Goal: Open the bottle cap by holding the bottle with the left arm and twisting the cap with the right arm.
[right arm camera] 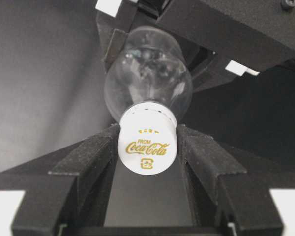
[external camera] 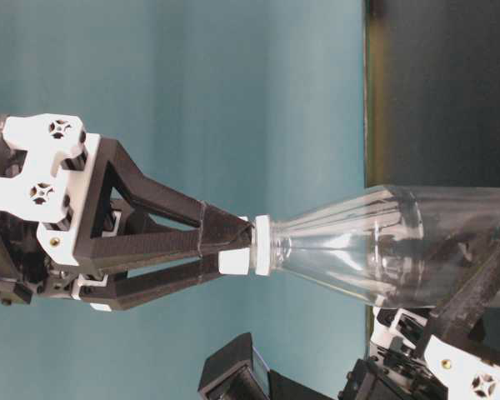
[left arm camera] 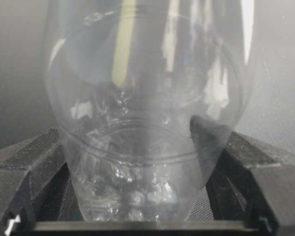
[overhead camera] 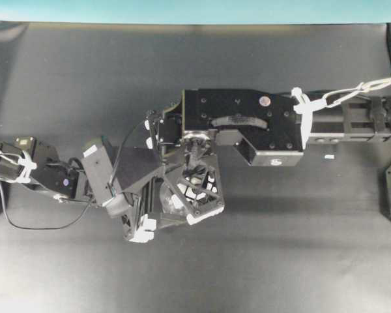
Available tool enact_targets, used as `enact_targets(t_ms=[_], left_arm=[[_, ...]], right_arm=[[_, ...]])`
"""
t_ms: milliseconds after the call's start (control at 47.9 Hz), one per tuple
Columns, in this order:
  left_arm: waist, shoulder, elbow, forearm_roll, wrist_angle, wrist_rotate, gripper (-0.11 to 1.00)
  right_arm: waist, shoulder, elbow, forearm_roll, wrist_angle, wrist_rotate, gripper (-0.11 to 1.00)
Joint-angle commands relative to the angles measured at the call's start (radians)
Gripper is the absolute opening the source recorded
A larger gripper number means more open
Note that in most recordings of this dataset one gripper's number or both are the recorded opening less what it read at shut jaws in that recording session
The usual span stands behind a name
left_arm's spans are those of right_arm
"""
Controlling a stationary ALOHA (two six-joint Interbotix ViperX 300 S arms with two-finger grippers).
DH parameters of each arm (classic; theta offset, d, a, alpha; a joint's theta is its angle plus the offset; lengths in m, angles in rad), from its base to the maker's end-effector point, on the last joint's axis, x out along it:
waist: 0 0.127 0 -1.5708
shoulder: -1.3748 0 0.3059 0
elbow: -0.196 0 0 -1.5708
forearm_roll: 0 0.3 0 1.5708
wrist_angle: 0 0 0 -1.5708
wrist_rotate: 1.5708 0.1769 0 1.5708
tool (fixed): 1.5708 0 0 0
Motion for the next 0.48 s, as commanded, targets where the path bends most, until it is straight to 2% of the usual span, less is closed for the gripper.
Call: enact_targets(t_ms=[0, 125, 313, 375, 459], left_arm=[[-0.015, 0.014, -0.002, 0.003, 0.011, -0.008, 0.81], [-0.017, 0.014, -0.002, 0.002, 0.009, -0.008, 0.81], [-0.015, 0.014, -0.002, 0.002, 0.011, -0.008, 0.81], [-0.015, 0.014, 0.000, 0.003, 0.009, -0.008, 0.81], [-0.015, 0.014, 0.000, 0.003, 0.009, -0.006, 0.81]], right_arm=[[0.031, -0.003, -0.005, -0.006, -0.005, 0.011, 0.38], [0.032, -0.005, 0.000, -0.008, -0.005, 0.012, 0.39], [0.044, -0.018, 0.021, -0.008, -0.025, 0.017, 0.73], [0.049, -0.029, 0.028, -0.008, -0.038, 0.021, 0.76], [0.051, -0.051, 0.038, -0.009, -0.048, 0.063, 0.75]])
